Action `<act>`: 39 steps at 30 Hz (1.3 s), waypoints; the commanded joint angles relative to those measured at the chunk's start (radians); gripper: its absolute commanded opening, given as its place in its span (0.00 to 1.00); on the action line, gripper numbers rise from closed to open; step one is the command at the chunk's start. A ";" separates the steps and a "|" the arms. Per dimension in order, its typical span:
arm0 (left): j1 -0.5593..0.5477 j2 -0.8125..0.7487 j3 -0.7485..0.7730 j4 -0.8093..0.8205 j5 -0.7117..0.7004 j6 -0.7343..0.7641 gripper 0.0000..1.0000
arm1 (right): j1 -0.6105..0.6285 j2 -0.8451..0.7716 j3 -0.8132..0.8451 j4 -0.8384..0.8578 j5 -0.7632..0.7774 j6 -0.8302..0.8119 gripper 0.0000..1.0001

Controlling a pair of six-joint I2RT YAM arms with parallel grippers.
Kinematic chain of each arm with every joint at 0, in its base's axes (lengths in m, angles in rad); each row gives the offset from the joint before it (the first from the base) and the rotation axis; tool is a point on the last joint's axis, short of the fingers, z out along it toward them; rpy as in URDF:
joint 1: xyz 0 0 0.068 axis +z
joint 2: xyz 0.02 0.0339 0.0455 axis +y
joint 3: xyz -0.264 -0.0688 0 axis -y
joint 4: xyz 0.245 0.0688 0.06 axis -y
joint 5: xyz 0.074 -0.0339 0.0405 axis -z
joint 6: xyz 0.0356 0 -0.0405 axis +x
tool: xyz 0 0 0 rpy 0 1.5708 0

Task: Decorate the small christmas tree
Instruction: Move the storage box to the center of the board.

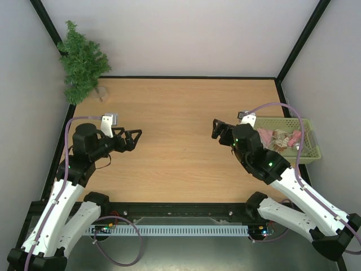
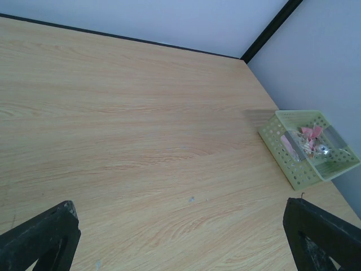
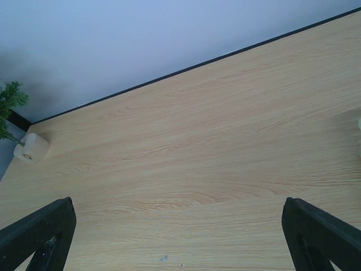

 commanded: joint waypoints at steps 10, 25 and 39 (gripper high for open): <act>0.008 0.003 -0.010 -0.012 -0.029 0.007 1.00 | -0.005 0.019 -0.033 0.057 0.172 0.090 0.98; 0.006 -0.038 -0.020 -0.004 -0.052 0.011 1.00 | -0.430 0.413 0.137 0.072 0.221 0.159 0.65; -0.008 -0.088 -0.024 0.006 -0.071 0.014 1.00 | -0.796 0.725 0.219 0.188 -0.109 0.243 0.54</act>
